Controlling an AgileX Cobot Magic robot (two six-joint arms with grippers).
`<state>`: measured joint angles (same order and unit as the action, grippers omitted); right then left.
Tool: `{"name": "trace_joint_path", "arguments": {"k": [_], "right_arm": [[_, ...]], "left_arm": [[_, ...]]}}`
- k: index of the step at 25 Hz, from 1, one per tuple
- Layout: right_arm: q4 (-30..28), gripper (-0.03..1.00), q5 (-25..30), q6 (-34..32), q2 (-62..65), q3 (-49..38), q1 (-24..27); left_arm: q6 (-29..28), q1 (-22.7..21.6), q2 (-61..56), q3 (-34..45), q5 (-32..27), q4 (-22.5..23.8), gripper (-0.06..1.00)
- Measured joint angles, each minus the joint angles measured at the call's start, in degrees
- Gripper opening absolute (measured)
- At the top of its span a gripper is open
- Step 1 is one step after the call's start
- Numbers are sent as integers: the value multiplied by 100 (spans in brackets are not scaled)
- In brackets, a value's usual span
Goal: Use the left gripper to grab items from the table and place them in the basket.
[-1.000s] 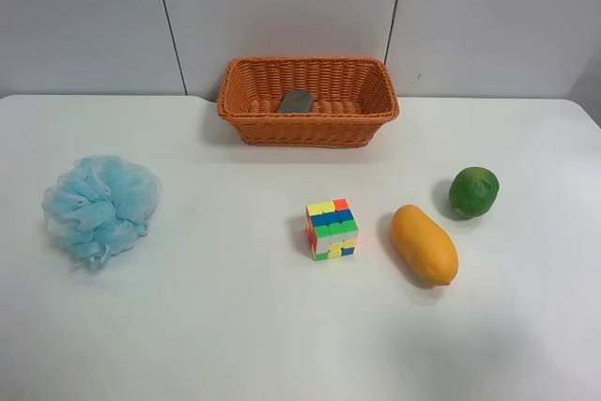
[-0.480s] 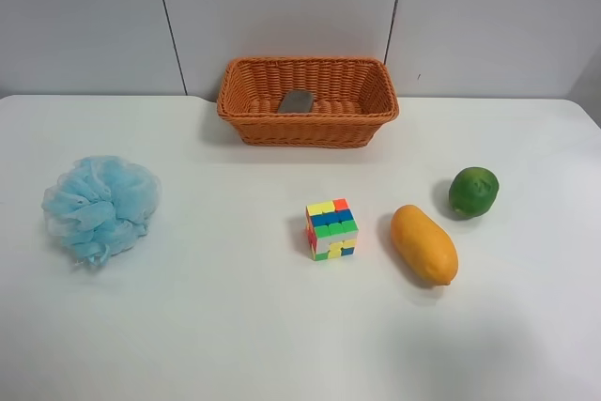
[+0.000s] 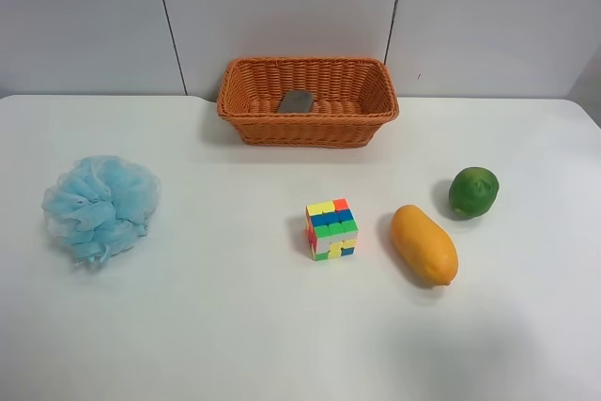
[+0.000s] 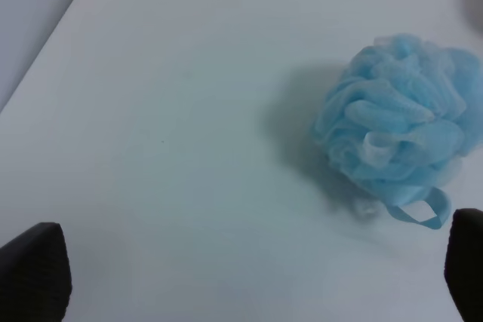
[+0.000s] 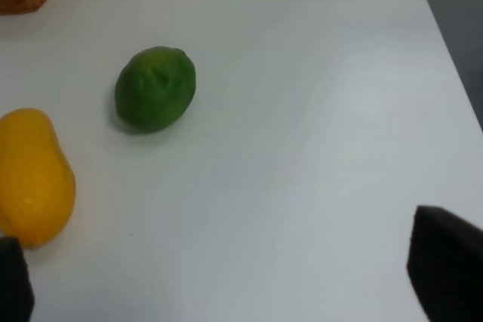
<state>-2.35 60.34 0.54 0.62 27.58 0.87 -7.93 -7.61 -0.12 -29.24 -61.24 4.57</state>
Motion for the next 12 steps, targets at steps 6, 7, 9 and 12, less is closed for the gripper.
{"name": "trace_joint_path", "arguments": {"k": [6, 7, 9, 12], "right_arm": [[0, 99, 0, 0, 0, 0, 0], [0, 99, 0, 0, 0, 0, 0], [0, 99, 0, 0, 0, 0, 0], [0, 99, 0, 0, 0, 0, 0]], "left_arm": [[78, 0, 0, 0, 0, -52, 99], [96, 0, 0, 0, 0, -57, 99], [96, 0, 0, 0, 0, -57, 99], [113, 0, 0, 0, 0, -57, 99]]}}
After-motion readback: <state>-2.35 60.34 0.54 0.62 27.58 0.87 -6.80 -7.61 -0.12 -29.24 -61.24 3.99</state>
